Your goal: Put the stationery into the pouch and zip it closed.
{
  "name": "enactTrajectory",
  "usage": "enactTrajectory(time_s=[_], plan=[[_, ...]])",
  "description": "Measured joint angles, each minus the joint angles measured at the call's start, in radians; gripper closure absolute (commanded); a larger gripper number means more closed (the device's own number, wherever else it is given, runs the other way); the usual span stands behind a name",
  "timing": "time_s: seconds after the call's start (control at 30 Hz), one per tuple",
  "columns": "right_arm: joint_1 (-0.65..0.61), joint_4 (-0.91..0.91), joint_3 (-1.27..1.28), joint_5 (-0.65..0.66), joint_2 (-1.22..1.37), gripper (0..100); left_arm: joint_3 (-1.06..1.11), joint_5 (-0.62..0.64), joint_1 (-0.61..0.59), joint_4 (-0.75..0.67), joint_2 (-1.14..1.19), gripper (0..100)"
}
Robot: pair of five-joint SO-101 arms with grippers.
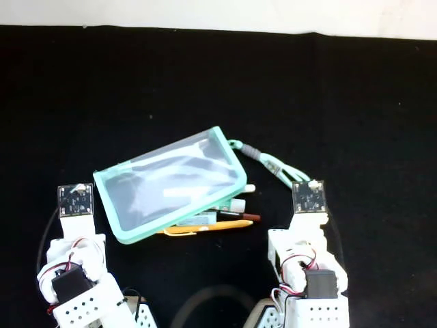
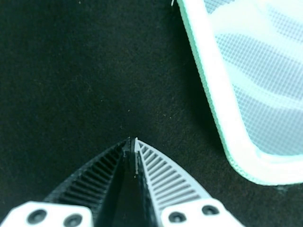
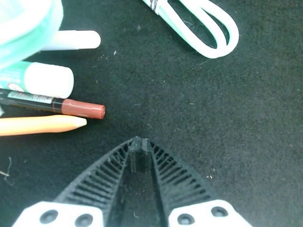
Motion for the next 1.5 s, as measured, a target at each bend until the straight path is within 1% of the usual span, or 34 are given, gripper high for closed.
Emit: enactTrajectory(time_s=[1.03,1.23,1.4,1.5], plan=[[0.000,0.000,0.000,0.000,0.000,98.9,0.000,0.000,0.002,0.000,0.000,99],[0.000,0.000,0.000,0.000,0.000,98.9,0.000,0.000,0.068,-0.015,0.003,99],[0.000,-0.100,0.000,0.000,-0.002,98.9,0.000,0.000,0.123,-0.097,0.005,99],[0.000,-0.160,0.000,0.000,-0.002,98.9,0.000,0.000,0.127,-0.124,0.005,99]])
